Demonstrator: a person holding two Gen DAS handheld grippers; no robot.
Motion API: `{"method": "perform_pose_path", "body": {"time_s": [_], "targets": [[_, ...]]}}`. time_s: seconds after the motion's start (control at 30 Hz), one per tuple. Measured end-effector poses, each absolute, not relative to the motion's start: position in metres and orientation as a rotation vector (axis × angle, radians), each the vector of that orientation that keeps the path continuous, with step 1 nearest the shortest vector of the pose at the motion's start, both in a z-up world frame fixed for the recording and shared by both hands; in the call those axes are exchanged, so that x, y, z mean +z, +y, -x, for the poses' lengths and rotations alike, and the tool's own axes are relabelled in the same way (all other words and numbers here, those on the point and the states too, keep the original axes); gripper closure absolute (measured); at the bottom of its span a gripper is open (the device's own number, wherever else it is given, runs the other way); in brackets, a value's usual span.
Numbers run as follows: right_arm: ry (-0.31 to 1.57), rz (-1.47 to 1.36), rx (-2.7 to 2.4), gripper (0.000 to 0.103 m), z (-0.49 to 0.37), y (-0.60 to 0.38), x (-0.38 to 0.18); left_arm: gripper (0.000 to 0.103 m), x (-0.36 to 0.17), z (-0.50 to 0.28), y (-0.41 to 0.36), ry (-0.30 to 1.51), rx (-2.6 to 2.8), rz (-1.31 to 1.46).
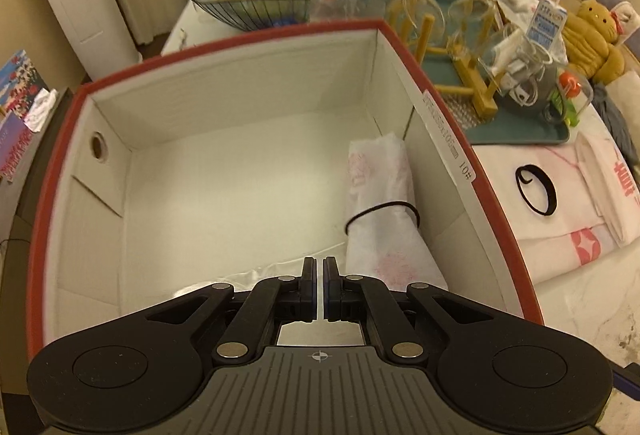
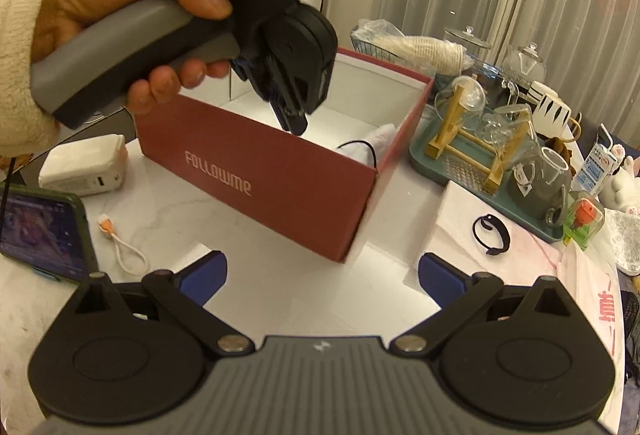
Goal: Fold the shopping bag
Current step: 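Move the right gripper into the red box toward the rolled bag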
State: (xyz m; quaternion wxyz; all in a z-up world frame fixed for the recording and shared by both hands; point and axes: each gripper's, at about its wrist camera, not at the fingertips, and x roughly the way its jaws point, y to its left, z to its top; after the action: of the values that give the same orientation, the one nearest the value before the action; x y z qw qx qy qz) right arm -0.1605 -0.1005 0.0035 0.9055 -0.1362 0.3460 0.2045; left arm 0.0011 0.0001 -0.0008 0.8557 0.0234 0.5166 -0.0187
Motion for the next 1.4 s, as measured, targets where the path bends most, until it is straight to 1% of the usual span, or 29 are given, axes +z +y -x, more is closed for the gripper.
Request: {"method": "perform_pose_path", "body": {"time_s": [0.33, 0.47, 0.7, 0.87, 0.97, 1.03, 1.1, 1.23, 1.4], "targets": [[0.726, 0.258, 0.438, 0.000, 0.150, -0.116, -0.009, 0.102, -0.019, -0.028, 0.002, 1.132, -0.067, 0.044], [0.727, 0.252, 0.449, 0.000, 0.149, -0.121, -0.011, 0.102, -0.014, -0.030, 0.008, 1.164, -0.144, 0.129], [0.733, 0.246, 0.463, 0.000, 0.151, -0.125, -0.015, 0.102, -0.004, -0.032, 0.014, 1.132, -0.109, 0.094], [0.743, 0.218, 0.473, 0.000, 0.154, -0.135, -0.018, 0.102, 0.005, -0.036, 0.014, 1.085, -0.107, 0.126], [0.754, 0.201, 0.479, 0.000, 0.156, -0.141, -0.021, 0.100, -0.002, -0.040, 0.004, 1.143, -0.143, 0.074], [0.757, 0.193, 0.481, 0.000, 0.157, -0.145, -0.023, 0.099, -0.012, -0.038, -0.001, 1.183, -0.227, 0.094], [0.758, 0.183, 0.484, 0.000, 0.158, -0.149, -0.025, 0.099, -0.014, -0.036, -0.003, 1.166, -0.282, 0.138], [0.752, 0.145, 0.500, 0.000, 0.162, -0.160, -0.025, 0.099, -0.003, -0.029, 0.004, 1.151, -0.255, 0.165], [0.704, 0.118, 0.493, 0.000, 0.167, -0.172, -0.008, 0.099, 0.033, -0.003, 0.022, 1.169, -0.102, 0.115]]}}
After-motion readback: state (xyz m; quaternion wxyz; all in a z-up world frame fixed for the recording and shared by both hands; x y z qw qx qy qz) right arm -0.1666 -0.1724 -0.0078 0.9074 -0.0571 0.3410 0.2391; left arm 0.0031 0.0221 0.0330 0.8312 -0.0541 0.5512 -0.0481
